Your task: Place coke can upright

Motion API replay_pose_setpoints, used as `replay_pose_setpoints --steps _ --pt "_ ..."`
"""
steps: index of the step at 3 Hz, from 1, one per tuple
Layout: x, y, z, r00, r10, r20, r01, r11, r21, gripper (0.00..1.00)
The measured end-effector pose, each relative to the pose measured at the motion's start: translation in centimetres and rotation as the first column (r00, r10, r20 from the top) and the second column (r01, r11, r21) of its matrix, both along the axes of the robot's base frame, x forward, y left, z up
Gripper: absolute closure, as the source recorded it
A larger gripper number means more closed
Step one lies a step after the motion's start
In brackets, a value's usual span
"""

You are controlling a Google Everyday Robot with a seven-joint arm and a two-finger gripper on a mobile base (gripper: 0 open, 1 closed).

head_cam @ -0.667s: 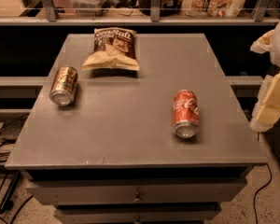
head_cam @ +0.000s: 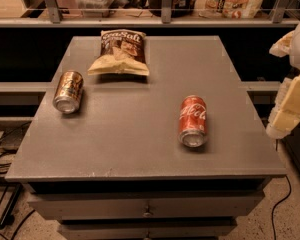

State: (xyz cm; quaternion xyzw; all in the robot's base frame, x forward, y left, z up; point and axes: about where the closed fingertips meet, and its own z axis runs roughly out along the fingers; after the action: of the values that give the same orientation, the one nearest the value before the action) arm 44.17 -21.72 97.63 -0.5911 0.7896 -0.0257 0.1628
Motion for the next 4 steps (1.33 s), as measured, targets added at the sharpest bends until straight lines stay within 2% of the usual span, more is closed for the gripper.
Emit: replay_pose_setpoints --steps 1,2,3,4 --pt "1.0 0.8 -0.7 0.9963 -0.069 -0.05 0.073 0.995 0.072 0.0" --pt "2.5 3.2 -2.2 0.9772 -0.168 -0.13 0.185 0.973 0.135 0.0" --pt "2.7 3.5 -2.3 0.9626 -0.226 -0.149 0.248 0.957 0.149 0.0" --pt "2.7 3.5 -2.3 0.9625 -0.227 -0.149 0.249 0.957 0.15 0.0"
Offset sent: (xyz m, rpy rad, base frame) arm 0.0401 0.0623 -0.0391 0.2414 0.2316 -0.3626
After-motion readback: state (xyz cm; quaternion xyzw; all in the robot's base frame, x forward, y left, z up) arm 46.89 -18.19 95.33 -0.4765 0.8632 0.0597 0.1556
